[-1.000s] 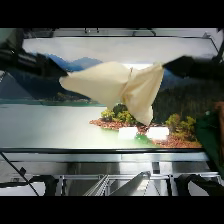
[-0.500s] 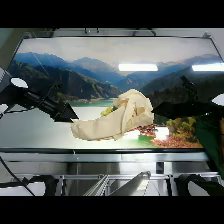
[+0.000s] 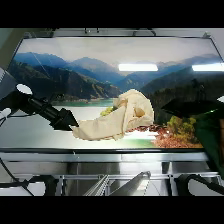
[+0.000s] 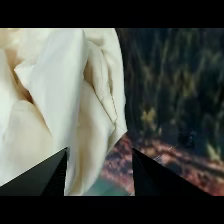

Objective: Fold the shirts.

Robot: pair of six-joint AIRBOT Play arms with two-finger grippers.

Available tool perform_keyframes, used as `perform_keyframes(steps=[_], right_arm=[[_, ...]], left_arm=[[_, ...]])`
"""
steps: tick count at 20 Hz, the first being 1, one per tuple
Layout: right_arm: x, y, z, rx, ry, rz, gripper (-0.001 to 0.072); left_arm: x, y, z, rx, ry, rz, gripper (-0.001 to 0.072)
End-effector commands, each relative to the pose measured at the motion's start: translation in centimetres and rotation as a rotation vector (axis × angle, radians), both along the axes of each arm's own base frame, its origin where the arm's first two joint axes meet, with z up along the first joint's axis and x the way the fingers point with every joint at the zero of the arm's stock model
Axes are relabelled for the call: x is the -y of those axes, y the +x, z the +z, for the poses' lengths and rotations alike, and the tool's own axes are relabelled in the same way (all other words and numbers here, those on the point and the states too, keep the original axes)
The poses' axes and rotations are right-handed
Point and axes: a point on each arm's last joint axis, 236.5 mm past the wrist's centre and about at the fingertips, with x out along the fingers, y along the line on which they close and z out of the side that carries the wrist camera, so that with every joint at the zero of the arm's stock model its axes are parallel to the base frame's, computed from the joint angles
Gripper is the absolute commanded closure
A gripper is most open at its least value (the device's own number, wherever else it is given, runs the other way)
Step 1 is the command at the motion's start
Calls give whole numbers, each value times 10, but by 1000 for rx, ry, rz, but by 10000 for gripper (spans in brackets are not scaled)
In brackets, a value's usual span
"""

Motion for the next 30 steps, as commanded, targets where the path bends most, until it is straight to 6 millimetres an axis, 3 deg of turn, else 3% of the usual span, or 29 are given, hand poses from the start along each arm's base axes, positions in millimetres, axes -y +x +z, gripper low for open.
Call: perform_keyframes(steps=[1,5,8,9,10,11,12,13,15,17,19,20,21,23,25,27,29,30], right_arm=[[-22,17,-21,-43,38,74,278],[-60,50,-26,-54,59,164,280],[-81,62,-36,-90,77,204,296],[-85,64,-40,-96,81,212,398],[-90,64,-42,-99,97,212,420],[-93,65,-42,-99,114,211,431],[-95,65,-42,-92,126,219,562],[-97,65,-39,-83,136,229,602],[-102,65,-32,-77,171,233,605],[-107,65,-27,-63,200,239,691],[-110,68,-21,-46,227,241,691],[-111,69,-19,-42,236,236,692],[-112,69,-18,-42,239,235,692],[-113,68,-16,-42,243,241,692],[-113,65,-10,-37,249,253,692],[-113,71,18,20,282,258,692],[-105,95,92,205,352,246,692],[-92,112,148,343,373,214,693]], left_arm=[[-2,-23,-19,-74,4,29,-3],[-18,-20,-50,-78,52,177,-3],[-28,-8,-65,-51,100,259,-2],[-30,-2,-67,-33,111,273,1],[-32,5,-68,-23,126,293,71],[-35,13,-69,-4,140,311,208],[-37,20,-70,7,145,317,337],[-38,25,-71,0,148,325,394],[-39,29,-76,-39,145,328,422],[-33,23,-82,-114,125,297,422],[-25,18,-88,-155,115,257,430],[-22,19,-92,-158,117,245,623],[-21,21,-94,-149,122,240,709],[-17,31,-91,-110,127,227,700],[-14,49,-74,-17,129,207,689],[-10,77,-34,102,87,213,689],[-7,118,48,296,-30,253,689],[-9,143,105,441,-97,293,689]])
